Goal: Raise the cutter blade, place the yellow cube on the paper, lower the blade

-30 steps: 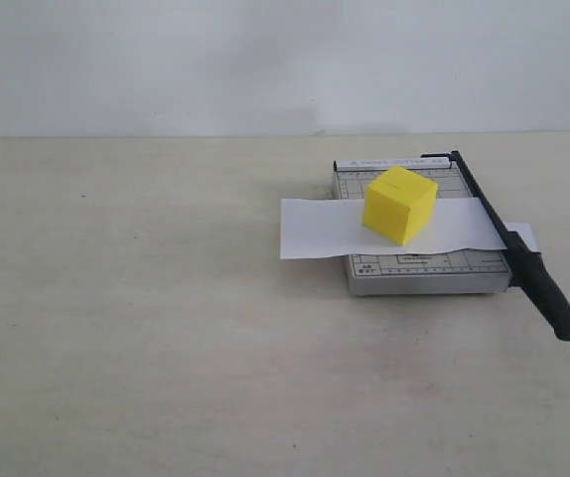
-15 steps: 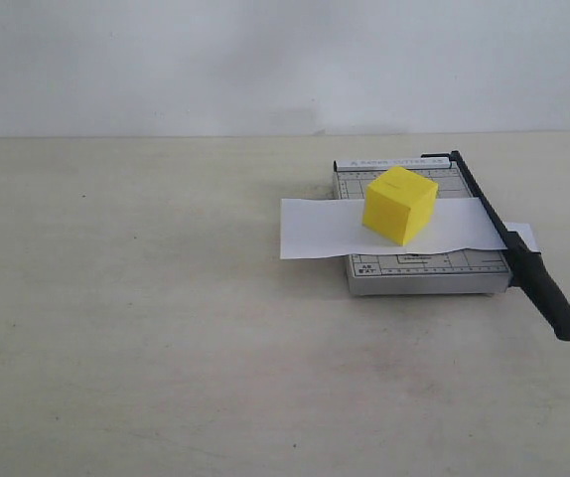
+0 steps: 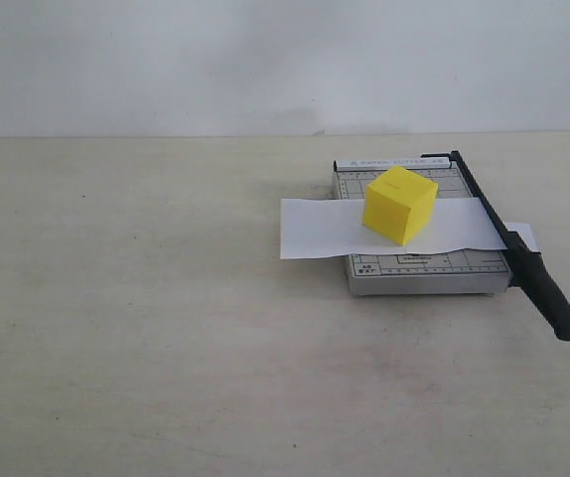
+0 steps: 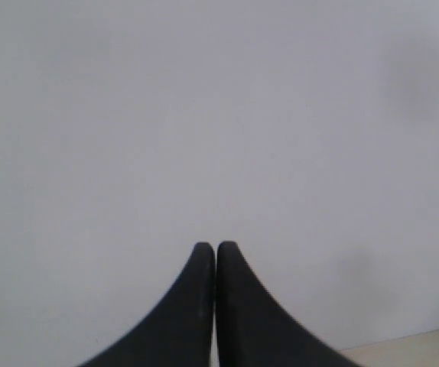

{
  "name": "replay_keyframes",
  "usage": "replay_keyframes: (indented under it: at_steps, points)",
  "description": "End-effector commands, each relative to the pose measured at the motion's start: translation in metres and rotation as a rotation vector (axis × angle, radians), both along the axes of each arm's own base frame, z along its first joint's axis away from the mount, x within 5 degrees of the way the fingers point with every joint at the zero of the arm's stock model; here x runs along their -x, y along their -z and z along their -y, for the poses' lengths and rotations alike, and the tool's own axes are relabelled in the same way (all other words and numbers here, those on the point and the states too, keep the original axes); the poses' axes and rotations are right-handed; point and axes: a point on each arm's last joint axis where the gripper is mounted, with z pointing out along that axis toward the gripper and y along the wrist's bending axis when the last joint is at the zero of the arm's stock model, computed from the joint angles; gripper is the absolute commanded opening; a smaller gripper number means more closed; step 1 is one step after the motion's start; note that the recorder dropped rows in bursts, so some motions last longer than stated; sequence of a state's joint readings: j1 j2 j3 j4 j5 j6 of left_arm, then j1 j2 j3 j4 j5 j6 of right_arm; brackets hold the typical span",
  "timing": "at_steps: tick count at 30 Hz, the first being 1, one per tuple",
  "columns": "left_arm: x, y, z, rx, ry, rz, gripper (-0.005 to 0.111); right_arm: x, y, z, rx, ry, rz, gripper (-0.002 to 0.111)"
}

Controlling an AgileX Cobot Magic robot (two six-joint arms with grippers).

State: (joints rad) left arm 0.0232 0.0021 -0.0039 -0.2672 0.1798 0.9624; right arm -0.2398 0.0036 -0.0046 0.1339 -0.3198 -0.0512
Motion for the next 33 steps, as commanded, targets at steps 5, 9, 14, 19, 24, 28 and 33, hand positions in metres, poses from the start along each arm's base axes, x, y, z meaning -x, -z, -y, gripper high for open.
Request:
replay_keyframes:
  at_steps: [5,9,14,19,24,28,33]
  points:
    - [0.0,0.001,0.0,0.018,-0.005,0.001,0.004,0.0,0.001,0.0,0.008,0.011,-0.002,0.001]
    - [0.0,0.001,0.0,0.018,-0.005,0.001,0.004,0.0,0.001,0.0,0.008,0.011,-0.002,0.001]
    - [0.0,0.001,0.0,0.018,-0.005,0.001,0.004,0.0,0.001,0.0,0.008,0.011,-0.002,0.001]
    - [0.0,0.001,0.0,0.018,-0.005,0.001,0.004,0.0,0.001,0.0,0.008,0.011,-0.002,0.001]
    - [0.0,0.001,0.0,0.018,-0.005,0.001,0.004,0.0,0.003,0.0,0.004,0.009,-0.018,0.001]
    - [0.0,0.001,0.0,0.018,-0.005,0.001,0.004,-0.005,0.015,0.0,-0.032,-0.012,-0.157,0.001]
    - [0.0,0.001,0.0,0.018,-0.005,0.001,0.004,-0.007,0.026,-0.001,-0.061,-0.029,-0.282,0.001]
